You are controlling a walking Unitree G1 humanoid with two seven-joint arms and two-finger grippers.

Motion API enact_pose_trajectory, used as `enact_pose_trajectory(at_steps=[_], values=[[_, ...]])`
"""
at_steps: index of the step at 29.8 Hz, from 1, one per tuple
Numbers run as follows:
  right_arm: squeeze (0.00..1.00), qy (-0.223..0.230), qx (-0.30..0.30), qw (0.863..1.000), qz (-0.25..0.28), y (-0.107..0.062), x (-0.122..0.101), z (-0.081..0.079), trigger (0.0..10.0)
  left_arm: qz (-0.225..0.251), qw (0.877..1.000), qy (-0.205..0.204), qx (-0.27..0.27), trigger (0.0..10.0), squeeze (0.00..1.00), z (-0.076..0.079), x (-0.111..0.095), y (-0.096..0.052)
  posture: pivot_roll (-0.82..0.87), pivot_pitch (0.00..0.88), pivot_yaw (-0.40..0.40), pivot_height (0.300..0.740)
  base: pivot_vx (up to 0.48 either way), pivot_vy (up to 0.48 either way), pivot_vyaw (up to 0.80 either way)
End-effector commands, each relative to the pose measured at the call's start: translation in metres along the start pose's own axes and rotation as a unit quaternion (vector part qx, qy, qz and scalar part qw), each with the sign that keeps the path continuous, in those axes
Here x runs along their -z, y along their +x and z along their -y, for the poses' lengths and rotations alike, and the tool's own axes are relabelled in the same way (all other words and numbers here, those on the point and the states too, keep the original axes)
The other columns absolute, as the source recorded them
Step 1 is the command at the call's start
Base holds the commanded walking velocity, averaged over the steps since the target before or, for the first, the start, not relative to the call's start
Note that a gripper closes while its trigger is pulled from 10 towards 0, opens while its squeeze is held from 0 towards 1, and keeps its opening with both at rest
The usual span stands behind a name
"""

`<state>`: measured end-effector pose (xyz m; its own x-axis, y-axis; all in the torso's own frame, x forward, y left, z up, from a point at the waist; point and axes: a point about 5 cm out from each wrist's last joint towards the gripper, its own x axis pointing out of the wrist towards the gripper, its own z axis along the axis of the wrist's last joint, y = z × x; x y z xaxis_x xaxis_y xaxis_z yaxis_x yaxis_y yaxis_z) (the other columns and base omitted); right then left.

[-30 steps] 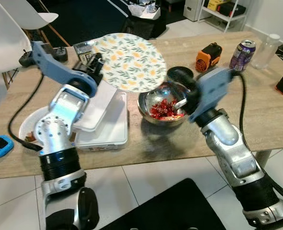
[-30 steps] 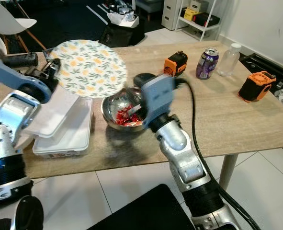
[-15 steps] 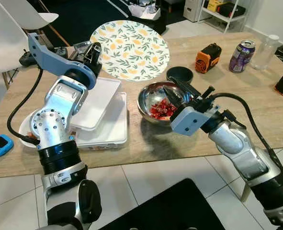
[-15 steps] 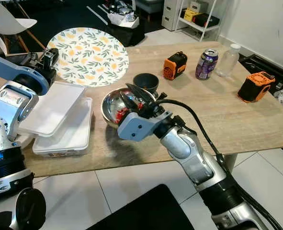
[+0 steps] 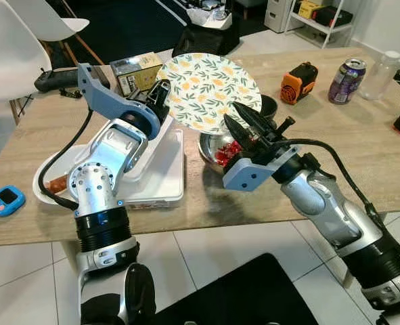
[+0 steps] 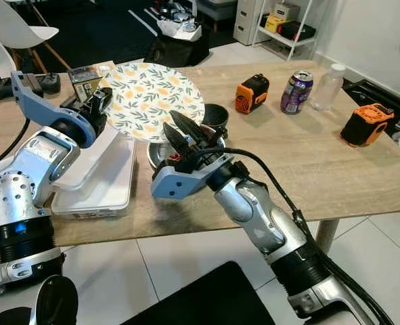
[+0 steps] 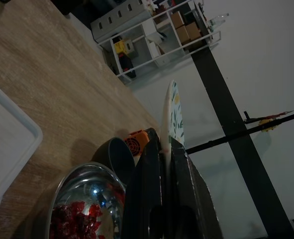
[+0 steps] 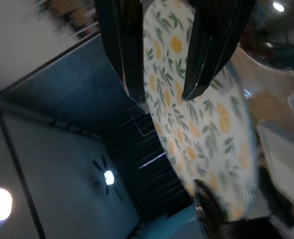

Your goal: Restocking fridge

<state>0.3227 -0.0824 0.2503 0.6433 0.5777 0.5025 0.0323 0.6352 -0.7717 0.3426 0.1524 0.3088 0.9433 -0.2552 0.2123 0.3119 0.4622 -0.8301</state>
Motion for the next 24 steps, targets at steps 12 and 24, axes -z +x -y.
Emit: enact_pose_trajectory(at_steps=[12,24], values=[[0.0,0.69,0.225,0.683,-0.081,-0.023,0.052,0.056,10.0,0.013,0.994,0.043,0.095,10.0,0.0,0.012,-0.016,-0.018,0.02,0.138,0.033,0.737,0.0,0.0,0.0],[0.0,0.838,0.114,0.533,-0.027,-0.008,0.017,0.023,10.0,-0.026,0.99,0.037,0.132,10.0,0.0,0.017,0.004,-0.015,0.01,0.137,0.029,0.737,0.0,0.0,0.0]])
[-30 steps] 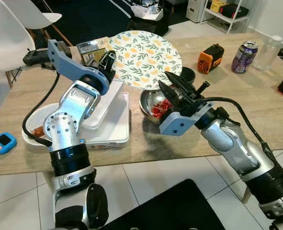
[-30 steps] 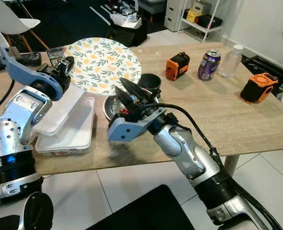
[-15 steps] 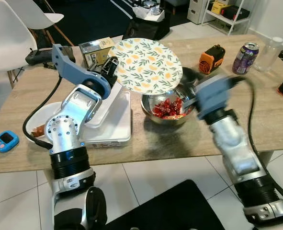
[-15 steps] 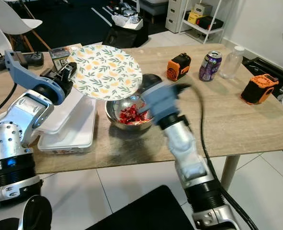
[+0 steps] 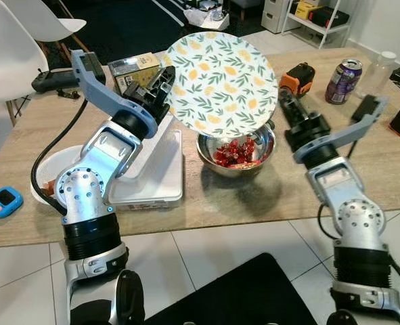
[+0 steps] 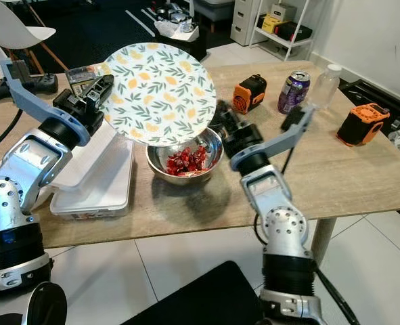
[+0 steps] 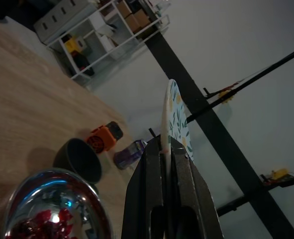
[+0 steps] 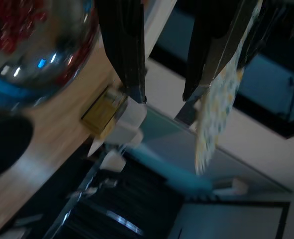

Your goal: Restocking fridge

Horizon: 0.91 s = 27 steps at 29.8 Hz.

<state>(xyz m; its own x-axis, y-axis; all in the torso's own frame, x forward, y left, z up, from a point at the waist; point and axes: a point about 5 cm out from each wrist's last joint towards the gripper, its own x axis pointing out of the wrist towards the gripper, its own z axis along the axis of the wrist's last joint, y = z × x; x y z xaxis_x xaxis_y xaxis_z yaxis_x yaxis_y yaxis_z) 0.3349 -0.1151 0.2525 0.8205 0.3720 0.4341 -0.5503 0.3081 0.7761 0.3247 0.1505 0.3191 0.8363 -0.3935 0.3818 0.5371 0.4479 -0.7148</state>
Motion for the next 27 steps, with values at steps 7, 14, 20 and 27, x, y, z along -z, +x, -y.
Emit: enact_pose_trajectory(at_steps=[7,14,20,27], values=[[0.0,0.055,-0.066,0.995,-0.043,0.001,0.011,-0.024,10.0,-0.01,1.0,-0.014,0.014,10.0,0.0,0.001,0.009,0.003,0.01,0.143,0.028,0.737,0.0,0.0,0.0],[0.0,0.067,-0.046,0.997,-0.015,-0.009,-0.01,-0.014,10.0,0.07,0.997,-0.034,0.03,10.0,0.0,0.006,-0.025,-0.003,0.01,0.147,0.025,0.737,0.0,0.0,0.0],[0.0,0.075,-0.024,0.997,0.013,-0.014,-0.017,-0.005,10.0,0.114,0.992,-0.03,0.035,10.0,0.0,0.011,-0.051,-0.009,0.02,0.15,0.023,0.737,0.0,0.0,0.0],[0.0,0.1,-0.06,0.993,0.005,-0.01,-0.009,-0.018,10.0,0.073,0.996,-0.044,0.012,10.0,0.0,0.003,-0.025,-0.004,0.01,0.15,0.026,0.737,0.0,0.0,0.0]])
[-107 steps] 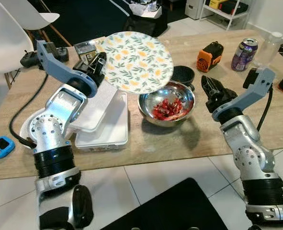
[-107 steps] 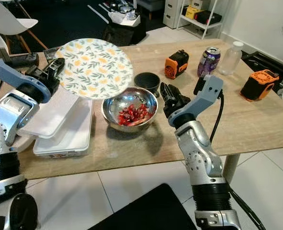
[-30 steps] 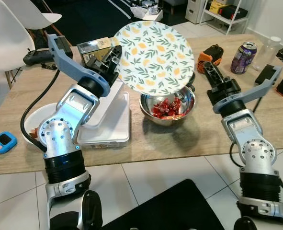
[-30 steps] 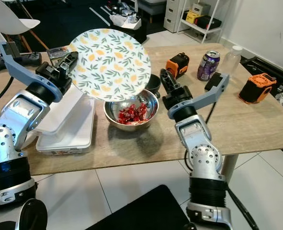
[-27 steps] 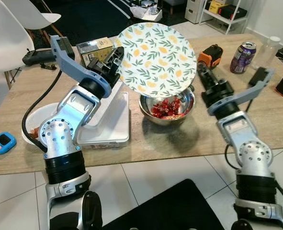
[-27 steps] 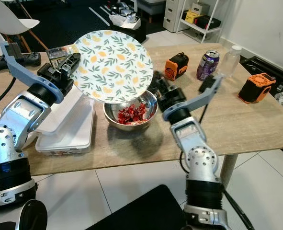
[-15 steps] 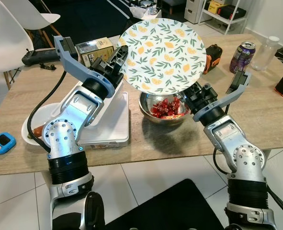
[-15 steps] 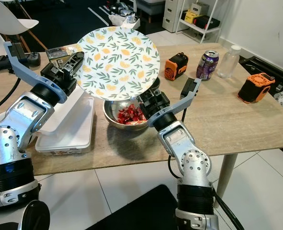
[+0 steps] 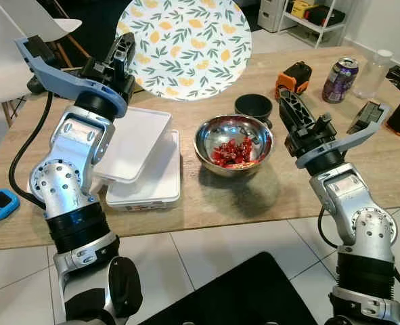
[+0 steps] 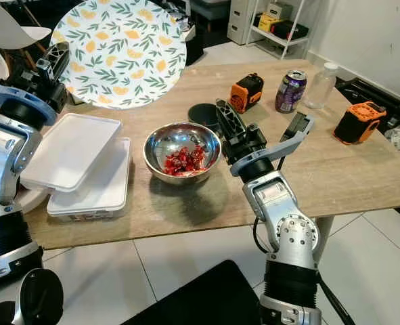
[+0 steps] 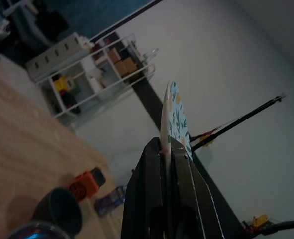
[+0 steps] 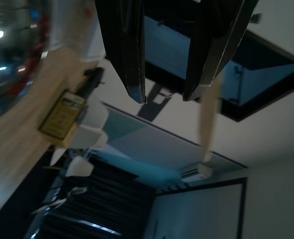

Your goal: Restocking fridge

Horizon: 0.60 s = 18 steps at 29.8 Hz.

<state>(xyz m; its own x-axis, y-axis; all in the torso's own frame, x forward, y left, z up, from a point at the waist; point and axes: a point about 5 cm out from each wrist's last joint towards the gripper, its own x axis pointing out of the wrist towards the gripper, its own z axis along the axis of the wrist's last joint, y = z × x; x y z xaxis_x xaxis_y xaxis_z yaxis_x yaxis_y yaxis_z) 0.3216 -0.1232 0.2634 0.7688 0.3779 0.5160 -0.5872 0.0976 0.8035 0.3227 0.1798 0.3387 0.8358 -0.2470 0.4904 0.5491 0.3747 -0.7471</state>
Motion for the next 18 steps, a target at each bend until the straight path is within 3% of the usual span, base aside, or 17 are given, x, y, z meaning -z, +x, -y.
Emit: enact_pose_trajectory(at_steps=[1,6,18], values=[[0.0,0.004,-0.012,1.0,-0.003,-0.001,0.002,-0.005,10.0,-0.018,1.0,-0.005,0.001,10.0,0.0,0.0,0.01,0.0,0.01,0.15,0.026,0.737,0.0,0.0,0.0],[0.0,0.029,-0.058,0.998,-0.021,0.007,0.015,-0.021,10.0,-0.049,0.998,-0.022,-0.016,10.0,0.0,-0.006,0.033,0.002,0.01,0.154,0.026,0.737,0.0,0.0,0.0],[0.0,0.032,-0.053,0.998,-0.034,0.009,0.021,-0.02,10.0,-0.06,0.997,-0.03,-0.023,10.0,0.0,-0.01,0.039,0.0,0.01,0.157,0.023,0.737,0.0,0.0,0.0]])
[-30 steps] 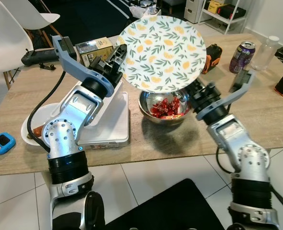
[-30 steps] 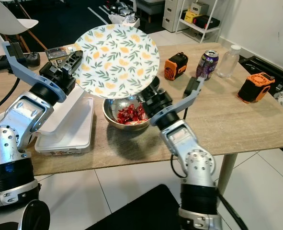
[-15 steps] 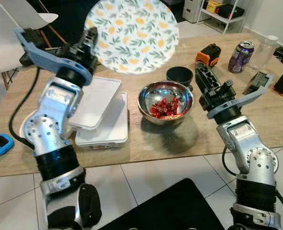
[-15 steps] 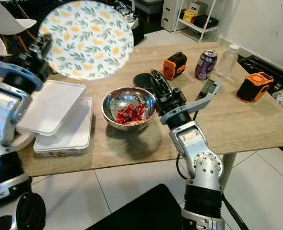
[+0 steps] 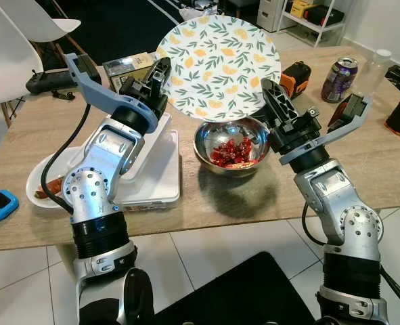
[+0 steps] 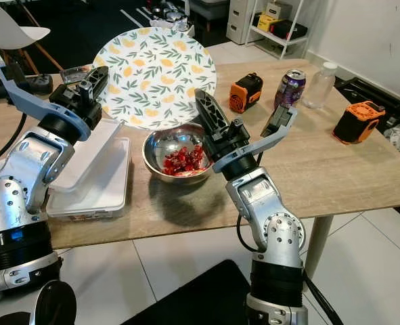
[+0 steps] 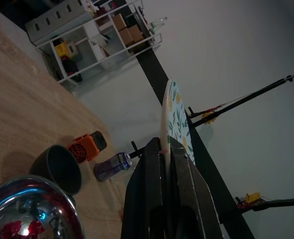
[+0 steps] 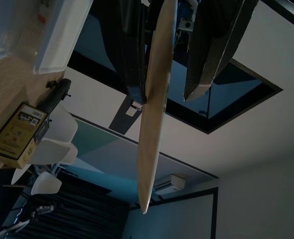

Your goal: Restocking fridge

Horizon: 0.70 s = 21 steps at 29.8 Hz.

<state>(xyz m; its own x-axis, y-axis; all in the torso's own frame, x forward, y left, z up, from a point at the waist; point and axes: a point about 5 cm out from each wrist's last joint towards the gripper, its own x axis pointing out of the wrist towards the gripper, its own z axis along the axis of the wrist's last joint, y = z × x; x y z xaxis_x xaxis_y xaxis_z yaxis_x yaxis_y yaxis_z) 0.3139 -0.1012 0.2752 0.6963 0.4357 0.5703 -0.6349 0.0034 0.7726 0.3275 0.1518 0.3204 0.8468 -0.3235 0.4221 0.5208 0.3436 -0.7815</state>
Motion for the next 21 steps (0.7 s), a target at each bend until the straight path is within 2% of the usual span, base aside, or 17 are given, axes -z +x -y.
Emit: enact_pose_trajectory(at_steps=[1,10,11,14,15,17,21], values=[[0.0,-0.002,0.006,1.0,-0.005,0.002,0.003,-0.001,10.0,-0.017,1.0,-0.01,-0.007,10.0,0.0,-0.004,0.008,-0.002,0.01,0.157,0.023,0.737,0.0,0.0,0.0],[0.0,-0.004,0.043,0.999,-0.004,0.003,0.003,0.01,10.0,-0.062,0.998,-0.014,-0.007,10.0,0.0,-0.004,0.028,-0.007,0.01,0.157,0.025,0.737,0.0,0.0,0.0],[0.0,-0.005,0.048,0.999,-0.004,0.003,0.003,0.011,7.1,-0.065,0.998,-0.014,-0.006,10.0,0.0,-0.004,0.03,-0.007,0.01,0.157,0.025,0.737,0.0,0.0,0.0],[0.0,-0.004,0.057,0.998,-0.003,0.003,0.003,0.013,7.1,-0.067,0.998,-0.014,-0.004,10.0,0.0,-0.003,0.031,-0.007,0.02,0.155,0.025,0.737,0.0,0.0,0.0],[0.0,-0.004,0.069,0.998,0.001,0.003,0.002,0.017,0.0,-0.069,0.998,-0.011,-0.007,10.0,0.0,-0.003,0.032,-0.007,0.02,0.155,0.024,0.737,0.0,0.0,0.0],[0.0,-0.002,0.08,0.997,0.004,0.002,0.001,0.019,0.0,-0.072,0.997,-0.006,-0.011,10.0,0.0,-0.004,0.033,-0.007,0.02,0.154,0.024,0.737,0.0,0.0,0.0],[0.0,0.005,0.101,0.995,0.017,0.001,-0.003,0.025,0.0,-0.075,0.996,0.033,-0.021,10.0,0.0,0.0,0.034,-0.005,0.01,0.153,0.025,0.737,0.0,0.0,0.0]])
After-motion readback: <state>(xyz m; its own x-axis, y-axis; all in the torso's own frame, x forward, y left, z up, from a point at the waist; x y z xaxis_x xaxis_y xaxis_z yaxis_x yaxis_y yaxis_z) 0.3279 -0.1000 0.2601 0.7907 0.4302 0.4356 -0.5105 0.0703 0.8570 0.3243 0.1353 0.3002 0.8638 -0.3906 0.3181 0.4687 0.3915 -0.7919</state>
